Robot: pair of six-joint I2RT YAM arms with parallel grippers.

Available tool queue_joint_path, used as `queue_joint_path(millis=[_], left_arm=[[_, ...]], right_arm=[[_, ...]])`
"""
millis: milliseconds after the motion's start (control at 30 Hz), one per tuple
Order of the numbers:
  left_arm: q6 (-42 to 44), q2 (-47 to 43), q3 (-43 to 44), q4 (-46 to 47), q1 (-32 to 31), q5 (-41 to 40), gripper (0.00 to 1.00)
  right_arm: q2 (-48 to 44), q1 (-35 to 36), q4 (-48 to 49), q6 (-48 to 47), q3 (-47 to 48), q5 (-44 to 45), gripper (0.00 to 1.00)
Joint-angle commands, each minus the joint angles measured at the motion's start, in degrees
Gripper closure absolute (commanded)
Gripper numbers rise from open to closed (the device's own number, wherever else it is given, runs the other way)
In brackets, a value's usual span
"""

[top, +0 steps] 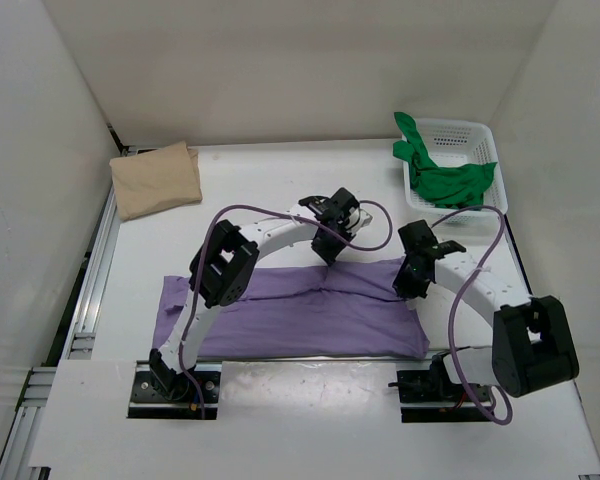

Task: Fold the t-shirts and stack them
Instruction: Fold the other side of the tshirt into a rectangle

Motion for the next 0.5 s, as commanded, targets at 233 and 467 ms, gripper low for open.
queue_joint_path(millis=[233,467], left_arm=[[0.08,-5.14,-0.60,-0.96,-0.07,-1.99,0.37],[0.08,-12.70,-4.72,-5.17,-0.59,2.48,0.33]], right_arm=[[-2.80,-0.15,-4.92,-2.40,0.32,0.53,0.95],[0.02,-0.15,-3.87,-2.40,0.32,0.00,0.92]])
